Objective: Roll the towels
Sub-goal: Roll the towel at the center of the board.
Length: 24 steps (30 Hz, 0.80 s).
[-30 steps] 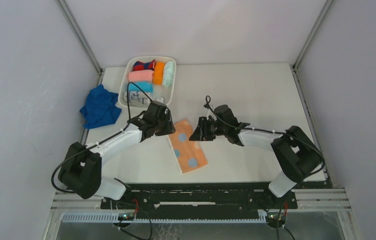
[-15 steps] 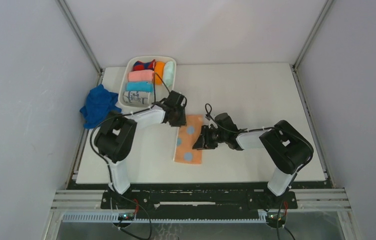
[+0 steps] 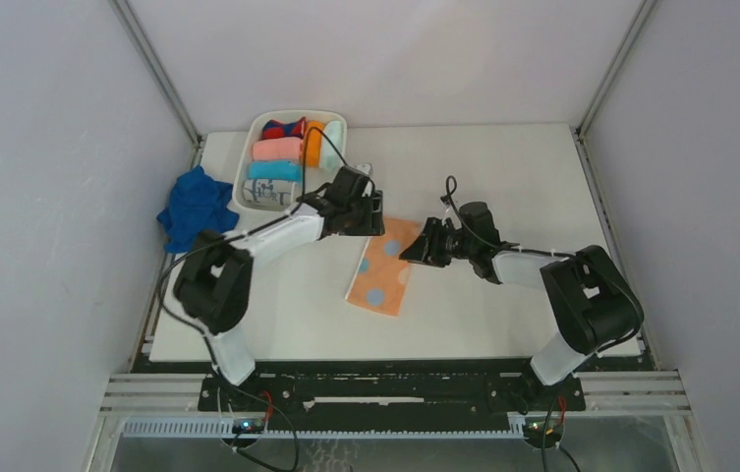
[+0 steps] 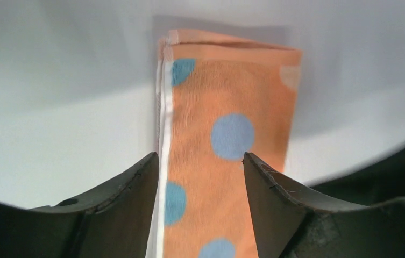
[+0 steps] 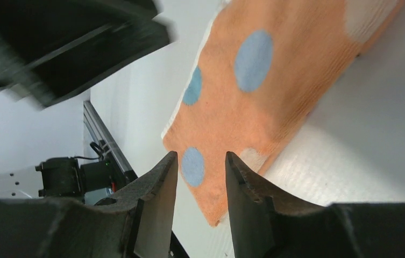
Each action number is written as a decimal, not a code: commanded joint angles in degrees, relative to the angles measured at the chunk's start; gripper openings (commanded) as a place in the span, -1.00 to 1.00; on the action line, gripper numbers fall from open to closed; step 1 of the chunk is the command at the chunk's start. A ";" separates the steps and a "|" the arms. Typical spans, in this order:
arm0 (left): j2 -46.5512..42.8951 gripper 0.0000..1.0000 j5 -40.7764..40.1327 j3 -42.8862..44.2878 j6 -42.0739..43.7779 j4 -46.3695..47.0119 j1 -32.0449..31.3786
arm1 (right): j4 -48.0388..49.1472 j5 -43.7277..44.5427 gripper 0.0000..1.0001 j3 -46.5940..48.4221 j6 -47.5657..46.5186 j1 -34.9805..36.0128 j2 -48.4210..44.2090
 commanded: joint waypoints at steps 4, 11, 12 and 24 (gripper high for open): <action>-17.92 0.28 2.35 -13.95 -6.16 4.05 0.04 | 6.04 -4.48 -0.23 6.88 2.74 -3.84 4.72; -18.91 0.18 9.51 -24.16 -12.06 12.02 -3.46 | 10.29 -6.14 -0.23 13.25 6.26 -5.16 14.28; -18.14 0.16 10.12 -24.87 -12.39 12.86 -3.86 | 11.04 -6.32 -0.23 13.96 6.85 -5.45 15.79; -6.89 0.03 9.39 -26.68 -9.26 14.42 2.12 | 17.01 -7.93 -0.23 17.72 13.88 -10.65 28.61</action>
